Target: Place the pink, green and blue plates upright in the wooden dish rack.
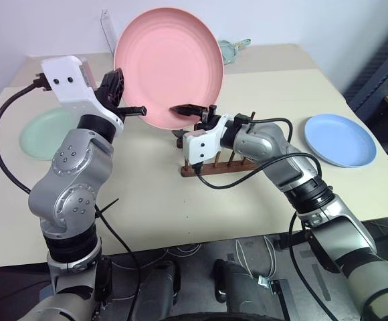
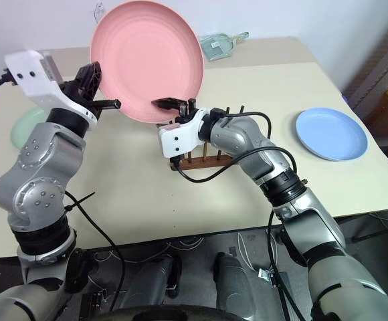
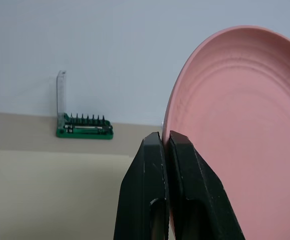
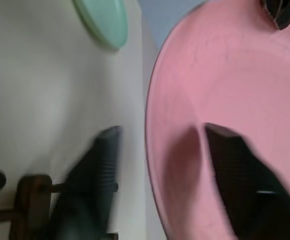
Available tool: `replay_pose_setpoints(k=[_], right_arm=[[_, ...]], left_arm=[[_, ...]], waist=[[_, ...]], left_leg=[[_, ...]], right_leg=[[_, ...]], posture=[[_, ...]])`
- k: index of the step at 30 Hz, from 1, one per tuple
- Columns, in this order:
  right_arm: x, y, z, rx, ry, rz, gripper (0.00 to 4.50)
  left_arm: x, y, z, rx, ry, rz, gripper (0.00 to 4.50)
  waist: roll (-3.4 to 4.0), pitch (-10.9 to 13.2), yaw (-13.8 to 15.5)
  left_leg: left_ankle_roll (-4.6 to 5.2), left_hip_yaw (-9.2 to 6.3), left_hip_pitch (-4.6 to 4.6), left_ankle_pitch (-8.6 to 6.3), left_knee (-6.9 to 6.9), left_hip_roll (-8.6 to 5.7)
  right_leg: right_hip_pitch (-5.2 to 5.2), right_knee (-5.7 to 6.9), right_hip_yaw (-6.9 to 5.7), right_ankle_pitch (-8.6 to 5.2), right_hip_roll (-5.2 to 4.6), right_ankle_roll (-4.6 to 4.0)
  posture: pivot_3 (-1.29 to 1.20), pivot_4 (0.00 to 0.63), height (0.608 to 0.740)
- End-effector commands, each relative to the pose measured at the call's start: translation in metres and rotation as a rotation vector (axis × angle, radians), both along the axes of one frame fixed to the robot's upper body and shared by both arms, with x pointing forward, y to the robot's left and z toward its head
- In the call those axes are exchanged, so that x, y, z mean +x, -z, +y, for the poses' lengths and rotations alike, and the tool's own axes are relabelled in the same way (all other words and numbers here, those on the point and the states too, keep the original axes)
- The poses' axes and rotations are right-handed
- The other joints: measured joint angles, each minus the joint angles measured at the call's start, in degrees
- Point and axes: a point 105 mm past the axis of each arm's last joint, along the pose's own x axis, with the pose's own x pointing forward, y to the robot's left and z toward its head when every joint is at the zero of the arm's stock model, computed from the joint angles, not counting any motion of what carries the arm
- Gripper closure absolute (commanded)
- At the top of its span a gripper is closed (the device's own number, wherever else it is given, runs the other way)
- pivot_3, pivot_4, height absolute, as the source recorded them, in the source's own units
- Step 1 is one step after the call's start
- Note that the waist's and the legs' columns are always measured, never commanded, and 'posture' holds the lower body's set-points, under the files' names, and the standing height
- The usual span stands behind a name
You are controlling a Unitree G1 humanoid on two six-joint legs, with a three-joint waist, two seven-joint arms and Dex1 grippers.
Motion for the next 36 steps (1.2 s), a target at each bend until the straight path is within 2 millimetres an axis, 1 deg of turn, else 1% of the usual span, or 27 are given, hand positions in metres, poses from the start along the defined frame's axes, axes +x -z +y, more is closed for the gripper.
replay_pose_setpoints(k=[1, 2, 9, 10, 11, 12, 14, 16, 20, 22, 24, 26, 28, 30, 31, 32, 33, 34, 36], right_arm=[[-0.006, -0.017, 0.008, 0.022, -0.039, -0.078, 4.00], [-0.006, -0.017, 0.008, 0.020, -0.040, -0.082, 4.44], [-0.007, -0.015, 0.007, 0.018, -0.040, -0.096, 4.44], [-0.007, -0.015, 0.007, 0.017, -0.039, -0.098, 4.50], [-0.006, -0.017, 0.004, 0.031, -0.031, -0.100, 4.50], [-0.005, -0.018, 0.002, 0.040, -0.024, -0.102, 4.50], [0.000, -0.028, -0.010, 0.100, 0.010, -0.085, 4.50], [0.003, -0.037, -0.022, 0.151, 0.032, -0.068, 4.50], [0.000, -0.058, -0.053, 0.307, 0.054, 0.021, 4.50], [-0.004, -0.067, -0.070, 0.382, 0.050, 0.100, 4.50], [-0.010, -0.077, -0.088, 0.519, 0.025, 0.242, 4.50], [-0.019, -0.086, -0.102, 0.649, -0.022, 0.402, 4.50], [-0.030, -0.093, -0.107, 0.730, -0.086, 0.513, 4.50], [-0.038, -0.098, -0.110, 0.780, -0.127, 0.580, 4.50], [-0.046, -0.105, -0.116, 0.876, -0.204, 0.682, 4.50], [-0.051, -0.107, -0.122, 0.949, -0.264, 0.786, 4.50], [-0.056, -0.108, -0.125, 0.993, -0.308, 0.861, 4.50], [-0.059, -0.107, -0.128, 1.020, -0.330, 0.920, 4.50], [-0.057, -0.102, -0.134, 1.083, -0.322, 0.995, 4.50]], left_arm=[[-0.011, -0.017, 0.004, -0.020, -0.005, -0.072, 4.50], [-0.011, -0.016, 0.004, -0.024, -0.003, -0.071, 4.50], [-0.016, -0.020, 0.005, -0.107, 0.040, -0.099, 4.50], [-0.018, -0.021, 0.005, -0.119, 0.051, -0.110, 3.88], [-0.021, -0.026, 0.007, -0.140, 0.052, -0.137, 3.54], [-0.023, -0.028, 0.008, -0.155, 0.051, -0.155, 3.09], [-0.026, -0.037, 0.025, -0.204, 0.004, -0.202, 2.04], [-0.028, -0.040, 0.040, -0.214, -0.042, -0.226, 1.09], [-0.030, -0.038, 0.072, -0.133, -0.124, -0.218, 1.09], [-0.032, -0.031, 0.078, -0.063, -0.080, -0.189, 1.09], [-0.038, -0.018, 0.072, 0.059, 0.011, -0.149, 1.09], [-0.043, 0.002, 0.065, 0.170, 0.103, -0.085, 1.09], [-0.047, 0.017, 0.060, 0.217, 0.176, -0.040, 1.09], [-0.051, 0.024, 0.057, 0.230, 0.221, -0.021, 1.09], [-0.058, 0.043, 0.043, 0.285, 0.335, 0.045, 1.09], [-0.068, 0.061, 0.028, 0.346, 0.454, 0.111, 1.09], [-0.076, 0.074, 0.017, 0.384, 0.540, 0.158, 1.09], [-0.084, 0.084, 0.009, 0.407, 0.615, 0.189, 1.09], [-0.092, 0.098, -0.001, 0.425, 0.697, 0.236, 1.09]], waist=[[0.00, 0.0, -0.1], [0.00, 0.0, -0.2], [-0.01, 0.0, -0.1], [-0.01, 0.0, -0.1], [-0.02, 0.0, -0.1], [-0.03, 0.0, -0.1], [-0.03, 0.0, -0.1], [-0.02, 0.0, 0.0], [-0.02, 0.0, 0.0], [-0.02, 0.0, -0.1], [-0.01, 0.0, -0.1], [0.01, 0.0, -0.2], [0.01, 0.0, -0.2], [0.02, 0.0, -0.2], [0.01, 0.0, -0.1], [0.00, 0.0, -0.2], [0.02, 0.0, -0.3], [0.10, 0.1, -0.3], [0.11, 0.1, -0.1]], left_leg=[[0.00, -0.01, 0.00, 0.00, 0.00, 0.01], [-0.01, -0.01, 0.01, 0.01, 0.00, 0.01], [-0.04, -0.04, 0.03, 0.03, 0.01, 0.03], [-0.05, -0.04, 0.03, 0.03, 0.01, 0.03], [-0.05, -0.04, 0.03, 0.03, 0.01, 0.03], [-0.05, -0.04, 0.02, 0.03, 0.01, 0.03], [-0.05, -0.04, 0.03, 0.03, 0.01, 0.03], [-0.07, -0.05, 0.03, 0.04, 0.00, 0.04], [-0.06, -0.05, 0.06, 0.04, -0.02, 0.04], [-0.05, -0.03, 0.07, 0.03, -0.03, 0.05], [-0.02, -0.02, 0.07, 0.02, -0.03, 0.06], [0.01, -0.02, 0.08, 0.00, -0.03, 0.09], [0.01, -0.02, 0.08, -0.01, -0.02, 0.12], [0.02, -0.02, 0.10, -0.02, -0.02, 0.18], [0.01, -0.02, 0.11, -0.02, -0.01, 0.20], [0.00, -0.02, 0.11, -0.03, -0.01, 0.26], [-0.01, 0.01, 0.11, -0.04, -0.02, 0.35], [0.03, 0.08, 0.13, -0.07, -0.08, 0.36], [0.08, 0.19, 0.15, -0.13, -0.15, 0.37]], right_leg=[[0.00, 0.00, 0.00, 0.00, 0.01, 0.01], [0.00, 0.00, 0.01, 0.00, 0.03, 0.01], [0.03, 0.01, 0.02, 0.00, 0.07, 0.00], [0.03, 0.01, 0.02, 0.00, 0.07, 0.00], [0.03, 0.01, 0.02, 0.00, 0.07, 0.00], [0.04, 0.00, 0.02, 0.00, 0.07, 0.00], [0.04, 0.01, 0.02, 0.00, 0.06, 0.00], [0.03, 0.01, 0.02, 0.01, 0.07, -0.01], [0.06, 0.01, 0.02, -0.07, 0.10, -0.14], [0.07, 0.00, 0.03, -0.10, 0.10, -0.17], [0.08, -0.01, 0.03, -0.10, 0.09, -0.18], [0.09, -0.01, 0.03, -0.11, 0.09, -0.19], [0.09, 0.00, 0.04, -0.12, 0.08, -0.23], [0.09, 0.00, 0.04, -0.21, 0.06, -0.38], [0.09, 0.00, 0.04, -0.19, 0.06, -0.41], [0.09, -0.01, 0.05, -0.19, 0.01, -0.43], [0.12, -0.07, 0.08, -0.20, 0.01, -0.51], [0.11, -0.10, 0.10, -0.23, -0.03, -0.54], [0.08, -0.13, 0.13, -0.26, -0.15, -0.57]], posture=[[0.00, 0.150, 0.740], [0.00, 0.150, 0.740], [0.00, 0.150, 0.740], [0.00, 0.150, 0.740], [0.00, 0.150, 0.740], [0.00, 0.150, 0.740], [0.00, 0.150, 0.740], [0.00, 0.150, 0.740], [0.00, 0.150, 0.740], [0.00, 0.150, 0.740], [0.00, 0.150, 0.740], [0.00, 0.150, 0.740], [0.00, 0.150, 0.740], [0.00, 0.150, 0.740], [0.00, 0.150, 0.740], [0.00, 0.150, 0.740], [0.00, 0.150, 0.740], [0.00, 0.150, 0.740], [0.00, 0.150, 0.740]])
